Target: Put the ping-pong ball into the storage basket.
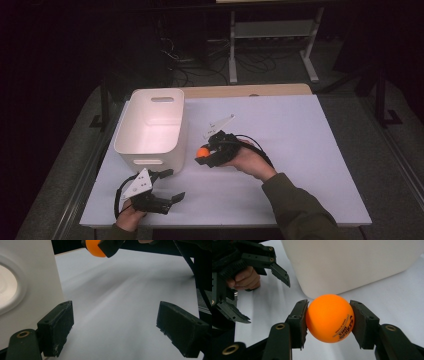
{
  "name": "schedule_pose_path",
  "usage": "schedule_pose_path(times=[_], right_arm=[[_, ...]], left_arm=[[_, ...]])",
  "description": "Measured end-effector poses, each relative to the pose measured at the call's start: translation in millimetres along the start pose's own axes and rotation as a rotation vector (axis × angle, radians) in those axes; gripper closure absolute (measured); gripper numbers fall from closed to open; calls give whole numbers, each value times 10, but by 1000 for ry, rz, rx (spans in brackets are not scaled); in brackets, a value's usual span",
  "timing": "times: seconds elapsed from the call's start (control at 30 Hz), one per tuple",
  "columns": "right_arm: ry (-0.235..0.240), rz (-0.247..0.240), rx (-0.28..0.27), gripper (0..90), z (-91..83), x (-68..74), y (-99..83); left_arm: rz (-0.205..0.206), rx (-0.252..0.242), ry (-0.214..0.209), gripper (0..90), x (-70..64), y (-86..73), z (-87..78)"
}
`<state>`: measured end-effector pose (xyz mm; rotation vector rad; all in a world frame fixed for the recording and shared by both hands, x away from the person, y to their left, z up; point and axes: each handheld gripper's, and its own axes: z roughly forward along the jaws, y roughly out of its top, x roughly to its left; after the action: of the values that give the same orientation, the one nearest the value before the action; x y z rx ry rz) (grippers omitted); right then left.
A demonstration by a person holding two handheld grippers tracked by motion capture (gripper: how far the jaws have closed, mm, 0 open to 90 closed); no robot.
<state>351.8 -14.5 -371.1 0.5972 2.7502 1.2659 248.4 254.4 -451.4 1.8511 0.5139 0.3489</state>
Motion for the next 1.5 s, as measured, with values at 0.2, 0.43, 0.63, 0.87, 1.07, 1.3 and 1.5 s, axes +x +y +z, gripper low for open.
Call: schedule_pose_path(times=[0.2,0.43,0.63,0.87,1.07,1.3,1.5], right_arm=[[5,-1,-8,495,-41,-6,61],[4,-3,-19,495,-85,-21,120],[3,-8,-33,495,-130,-20,182],[3,-12,-44,495,-167,-24,242],[-1,-19,-56,495,-213,-27,319],[-3,-29,-69,495,-256,-35,401],[4,-30,-83,495,-288,-38,471]], left_arm=[[-2,-1,0,141,1,0,1],[-2,-2,0,141,2,0,1],[-1,-1,0,141,3,0,0],[-4,-3,0,141,1,-1,2],[-2,-2,0,141,3,-1,1],[-2,-1,0,141,1,-1,0],[4,-1,1,141,7,1,1]])
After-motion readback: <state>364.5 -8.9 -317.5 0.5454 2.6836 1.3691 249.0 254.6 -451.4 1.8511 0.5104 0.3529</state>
